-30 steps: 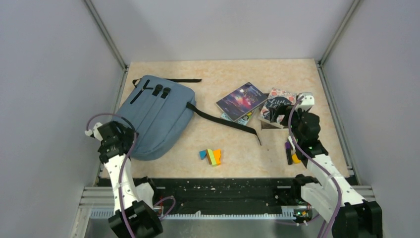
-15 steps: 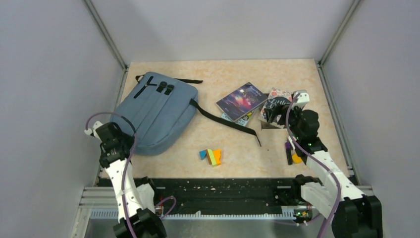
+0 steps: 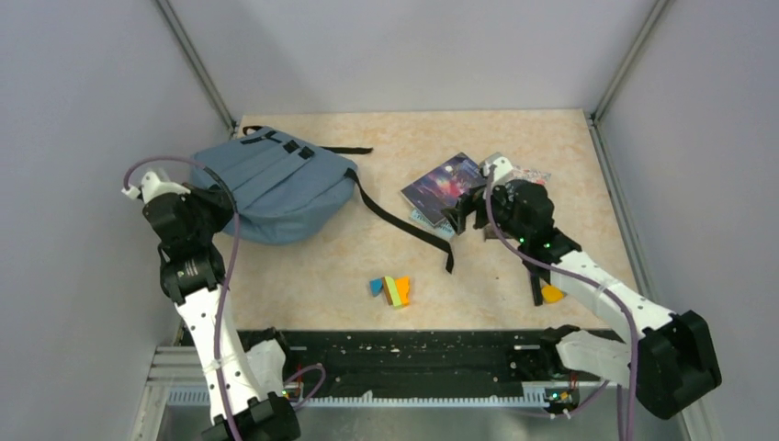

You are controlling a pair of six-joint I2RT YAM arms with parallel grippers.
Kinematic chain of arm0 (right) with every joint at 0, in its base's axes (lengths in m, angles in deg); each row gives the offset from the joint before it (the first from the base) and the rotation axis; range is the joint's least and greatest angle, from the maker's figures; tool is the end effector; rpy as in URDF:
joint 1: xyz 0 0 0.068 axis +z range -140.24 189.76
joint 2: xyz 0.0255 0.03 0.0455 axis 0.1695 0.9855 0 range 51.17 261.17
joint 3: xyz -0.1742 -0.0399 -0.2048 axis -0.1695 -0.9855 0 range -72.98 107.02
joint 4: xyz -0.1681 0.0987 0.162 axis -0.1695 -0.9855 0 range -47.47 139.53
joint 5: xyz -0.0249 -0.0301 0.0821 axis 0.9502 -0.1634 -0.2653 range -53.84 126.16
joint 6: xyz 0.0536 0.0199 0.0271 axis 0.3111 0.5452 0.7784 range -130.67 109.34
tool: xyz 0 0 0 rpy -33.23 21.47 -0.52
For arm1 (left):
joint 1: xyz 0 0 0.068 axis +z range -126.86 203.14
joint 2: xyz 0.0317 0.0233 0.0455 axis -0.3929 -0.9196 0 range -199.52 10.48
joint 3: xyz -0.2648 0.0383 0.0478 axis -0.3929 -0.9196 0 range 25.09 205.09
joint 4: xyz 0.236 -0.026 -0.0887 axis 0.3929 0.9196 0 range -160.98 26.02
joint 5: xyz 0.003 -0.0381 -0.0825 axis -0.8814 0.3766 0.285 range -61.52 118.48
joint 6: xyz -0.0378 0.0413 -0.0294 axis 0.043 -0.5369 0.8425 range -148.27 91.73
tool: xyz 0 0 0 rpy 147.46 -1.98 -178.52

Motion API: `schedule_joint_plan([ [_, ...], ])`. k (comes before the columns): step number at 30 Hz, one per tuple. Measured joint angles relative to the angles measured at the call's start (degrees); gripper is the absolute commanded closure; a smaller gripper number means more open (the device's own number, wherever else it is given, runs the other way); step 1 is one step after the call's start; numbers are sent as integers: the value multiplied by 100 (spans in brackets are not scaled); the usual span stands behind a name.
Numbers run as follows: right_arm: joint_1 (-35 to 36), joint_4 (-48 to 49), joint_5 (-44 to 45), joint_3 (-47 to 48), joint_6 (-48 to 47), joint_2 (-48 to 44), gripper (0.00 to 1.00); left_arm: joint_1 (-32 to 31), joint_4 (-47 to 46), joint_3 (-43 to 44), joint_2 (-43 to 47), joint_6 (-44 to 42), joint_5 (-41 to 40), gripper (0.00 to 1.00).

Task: Pack the student bag
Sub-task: Pick up the student bag at the center of the board.

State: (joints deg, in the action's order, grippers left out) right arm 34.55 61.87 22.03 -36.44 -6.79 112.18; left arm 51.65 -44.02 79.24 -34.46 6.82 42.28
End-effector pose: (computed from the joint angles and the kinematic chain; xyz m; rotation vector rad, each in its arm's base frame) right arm 0.2231 0.1160 0.2748 -0.5051 1.7413 0.5774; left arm 0.1576 0.0724 0.3594 -0.8476 1.6812 -0.3050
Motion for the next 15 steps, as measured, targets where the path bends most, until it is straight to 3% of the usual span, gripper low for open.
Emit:
schedule_joint_plan([
  [8,1718,409,164,782,-758,710,7,-949,-780,208,-7,-236,308,100],
  [15,2983,1539,-24,1416,-1648,1871,7,-1401,-2197,-442,256,-304,1537,100],
])
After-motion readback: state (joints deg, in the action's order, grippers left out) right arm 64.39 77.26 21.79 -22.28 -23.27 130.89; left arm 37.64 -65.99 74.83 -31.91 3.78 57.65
